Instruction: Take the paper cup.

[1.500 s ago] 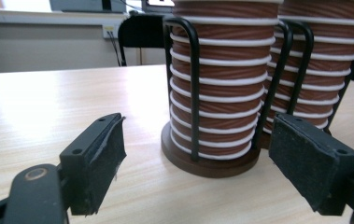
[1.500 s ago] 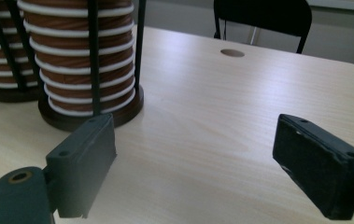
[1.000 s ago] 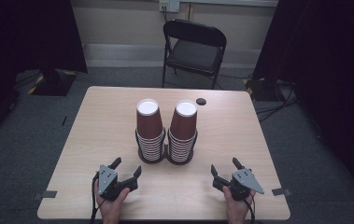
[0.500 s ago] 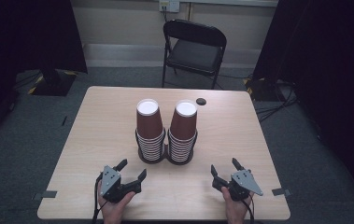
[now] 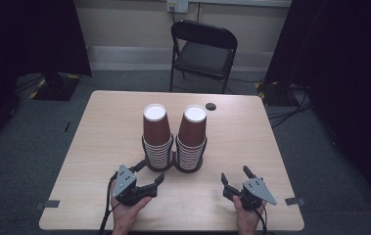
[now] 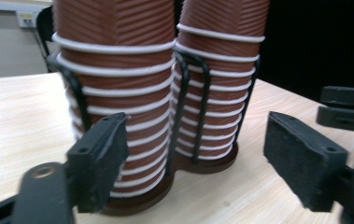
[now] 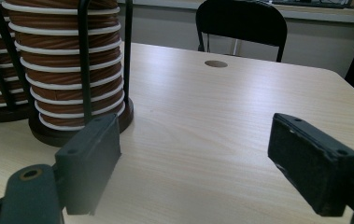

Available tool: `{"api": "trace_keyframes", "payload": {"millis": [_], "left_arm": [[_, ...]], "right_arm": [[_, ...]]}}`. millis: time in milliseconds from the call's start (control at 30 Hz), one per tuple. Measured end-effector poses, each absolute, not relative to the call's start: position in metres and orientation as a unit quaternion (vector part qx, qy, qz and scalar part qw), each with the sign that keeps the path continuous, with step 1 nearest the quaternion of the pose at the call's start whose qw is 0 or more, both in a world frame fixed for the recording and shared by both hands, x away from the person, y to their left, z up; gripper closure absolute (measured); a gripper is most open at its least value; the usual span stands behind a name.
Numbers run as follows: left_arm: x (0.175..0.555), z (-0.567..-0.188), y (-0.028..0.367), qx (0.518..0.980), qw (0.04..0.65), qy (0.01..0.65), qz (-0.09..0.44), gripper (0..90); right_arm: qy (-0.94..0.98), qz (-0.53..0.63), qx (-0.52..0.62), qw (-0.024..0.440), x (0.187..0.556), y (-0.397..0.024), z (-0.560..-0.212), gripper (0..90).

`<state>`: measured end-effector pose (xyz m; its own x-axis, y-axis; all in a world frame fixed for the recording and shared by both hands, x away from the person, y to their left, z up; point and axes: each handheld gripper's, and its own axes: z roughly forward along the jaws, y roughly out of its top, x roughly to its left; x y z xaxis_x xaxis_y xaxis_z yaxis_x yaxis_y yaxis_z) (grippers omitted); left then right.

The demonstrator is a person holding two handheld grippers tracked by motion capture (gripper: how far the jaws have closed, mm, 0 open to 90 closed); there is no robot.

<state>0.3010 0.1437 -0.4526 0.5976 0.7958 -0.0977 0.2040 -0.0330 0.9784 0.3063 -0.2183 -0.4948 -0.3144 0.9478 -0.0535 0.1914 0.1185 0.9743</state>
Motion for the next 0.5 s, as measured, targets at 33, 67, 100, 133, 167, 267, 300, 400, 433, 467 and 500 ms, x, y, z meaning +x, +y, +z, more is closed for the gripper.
{"api": "trace_keyframes", "payload": {"millis": [33,67,100,133,167,267,300,400,433,467,500], "left_arm": [[0.301,-0.451,0.142,0.677,0.585,0.368,0.253,24.0],[0.302,-0.449,0.141,0.678,0.585,0.365,0.253,24.0],[0.304,-0.445,0.139,0.682,0.586,0.359,0.249,24.1],[0.304,-0.445,0.139,0.682,0.586,0.359,0.249,24.3],[0.305,-0.443,0.139,0.683,0.586,0.358,0.248,24.3],[0.308,-0.438,0.135,0.688,0.588,0.347,0.245,24.3],[0.308,-0.437,0.133,0.689,0.588,0.345,0.244,24.3],[0.310,-0.431,0.128,0.694,0.589,0.334,0.245,24.5],[0.310,-0.427,0.125,0.695,0.592,0.327,0.245,24.6],[0.310,-0.425,0.124,0.696,0.592,0.324,0.245,24.6],[0.310,-0.423,0.123,0.697,0.593,0.321,0.244,24.6]], "right_arm": [[0.643,0.494,0.443,0.382,0.306,-0.218,-0.495,16.5],[0.642,0.494,0.444,0.382,0.306,-0.219,-0.495,16.5],[0.642,0.496,0.444,0.380,0.306,-0.219,-0.495,16.5],[0.642,0.496,0.444,0.380,0.306,-0.219,-0.495,16.5],[0.641,0.496,0.445,0.381,0.306,-0.219,-0.495,16.5],[0.641,0.496,0.445,0.381,0.306,-0.219,-0.495,16.5],[0.641,0.496,0.445,0.380,0.306,-0.219,-0.495,16.5],[0.641,0.496,0.445,0.379,0.306,-0.219,-0.495,16.5],[0.642,0.496,0.445,0.379,0.306,-0.219,-0.495,16.6],[0.641,0.496,0.445,0.380,0.306,-0.219,-0.495,16.6],[0.641,0.496,0.446,0.380,0.306,-0.219,-0.495,16.7]]}}
